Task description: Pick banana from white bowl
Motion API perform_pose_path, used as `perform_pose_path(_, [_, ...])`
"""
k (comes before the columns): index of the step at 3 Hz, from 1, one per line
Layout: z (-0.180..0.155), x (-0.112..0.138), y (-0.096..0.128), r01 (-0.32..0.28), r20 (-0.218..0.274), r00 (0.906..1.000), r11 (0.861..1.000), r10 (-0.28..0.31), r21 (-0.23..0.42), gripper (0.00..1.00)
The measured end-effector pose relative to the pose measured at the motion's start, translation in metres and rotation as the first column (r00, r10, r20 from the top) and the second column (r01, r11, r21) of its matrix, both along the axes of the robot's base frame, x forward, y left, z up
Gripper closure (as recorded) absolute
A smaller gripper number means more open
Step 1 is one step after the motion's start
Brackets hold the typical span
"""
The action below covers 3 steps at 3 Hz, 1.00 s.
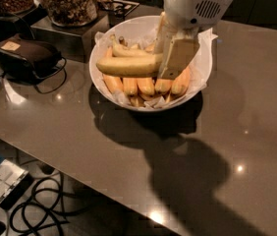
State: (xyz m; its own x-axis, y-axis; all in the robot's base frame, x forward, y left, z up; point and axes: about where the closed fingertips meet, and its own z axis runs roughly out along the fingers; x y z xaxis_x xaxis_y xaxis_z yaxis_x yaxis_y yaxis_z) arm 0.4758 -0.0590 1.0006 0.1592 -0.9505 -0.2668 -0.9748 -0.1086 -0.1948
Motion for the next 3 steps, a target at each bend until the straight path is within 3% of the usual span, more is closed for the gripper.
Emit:
perform_pose_path(1, [0.005, -0.009, 0.02, -0.051, 0.007, 0.9987, 0.998, 0.05, 0.03, 1.0])
perform_pose_path(2, [0.014, -0.039, 0.066, -0.155, -0.015, 0.9875, 0.985, 0.157, 0.07, 1.0])
perform_pose_path(3, [0.026, -0.064, 0.111, -0.257, -0.02, 0.9656, 0.963, 0.259, 0.082, 1.0])
